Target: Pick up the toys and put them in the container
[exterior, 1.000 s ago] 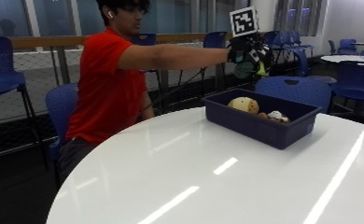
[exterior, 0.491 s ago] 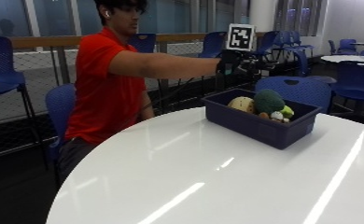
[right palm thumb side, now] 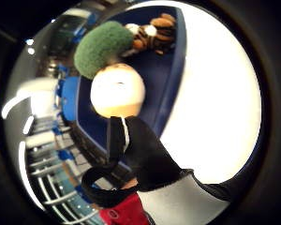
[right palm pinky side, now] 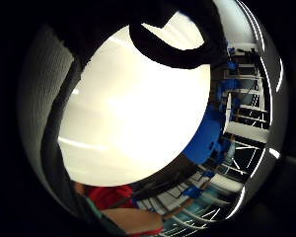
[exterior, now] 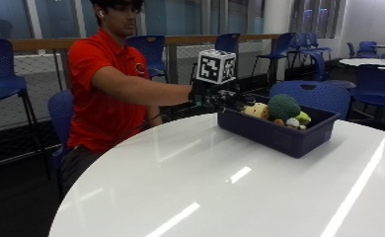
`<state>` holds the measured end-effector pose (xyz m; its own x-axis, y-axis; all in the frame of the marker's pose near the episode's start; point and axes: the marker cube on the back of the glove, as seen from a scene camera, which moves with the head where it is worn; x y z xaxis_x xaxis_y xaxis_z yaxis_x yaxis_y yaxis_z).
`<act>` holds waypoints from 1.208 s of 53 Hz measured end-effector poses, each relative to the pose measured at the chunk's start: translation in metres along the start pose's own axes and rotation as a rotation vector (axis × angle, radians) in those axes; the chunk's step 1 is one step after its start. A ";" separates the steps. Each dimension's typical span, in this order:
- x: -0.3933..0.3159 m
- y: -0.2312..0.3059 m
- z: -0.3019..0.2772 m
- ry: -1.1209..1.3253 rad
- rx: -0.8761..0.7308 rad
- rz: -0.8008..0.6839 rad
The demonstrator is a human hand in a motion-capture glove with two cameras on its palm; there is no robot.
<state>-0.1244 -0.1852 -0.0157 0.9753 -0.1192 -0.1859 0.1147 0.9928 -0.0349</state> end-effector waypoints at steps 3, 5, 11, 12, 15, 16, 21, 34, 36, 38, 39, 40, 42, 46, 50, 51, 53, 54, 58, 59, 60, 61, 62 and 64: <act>0.011 0.007 0.008 -0.003 0.007 0.009; 0.018 0.012 0.014 0.001 0.009 0.013; 0.037 0.029 0.031 0.008 -0.002 0.028; 0.040 0.032 0.033 0.005 -0.004 0.032; 0.050 0.041 0.041 -0.005 -0.009 0.047; 0.053 0.043 0.042 -0.008 -0.009 0.052; 0.068 0.053 0.047 -0.017 -0.010 0.078; 0.093 0.069 0.039 -0.060 0.024 0.118; 0.095 0.071 0.037 -0.064 0.026 0.121; 0.096 0.074 0.037 -0.068 0.028 0.125; 0.096 0.076 0.037 -0.070 0.029 0.125; 0.096 0.077 0.037 -0.072 0.031 0.125; 0.097 0.078 0.038 -0.079 0.033 0.127; 0.099 0.080 0.041 -0.092 0.028 0.127; 0.098 0.081 0.045 -0.102 0.022 0.120; 0.097 0.081 0.046 -0.108 0.020 0.121; 0.094 0.082 0.050 -0.122 0.013 0.123; 0.093 0.082 0.051 -0.129 0.010 0.122; 0.090 0.082 0.055 -0.142 0.002 0.109; 0.089 0.083 0.056 -0.144 0.001 0.109; 0.089 0.083 0.056 -0.146 -0.001 0.109; 0.088 0.084 0.056 -0.147 -0.003 0.110; 0.087 0.084 0.057 -0.146 -0.004 0.110; 0.086 0.086 0.057 -0.144 -0.005 0.108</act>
<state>-0.0201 -0.1091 0.0215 0.9989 -0.0085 -0.0460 0.0073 0.9996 -0.0274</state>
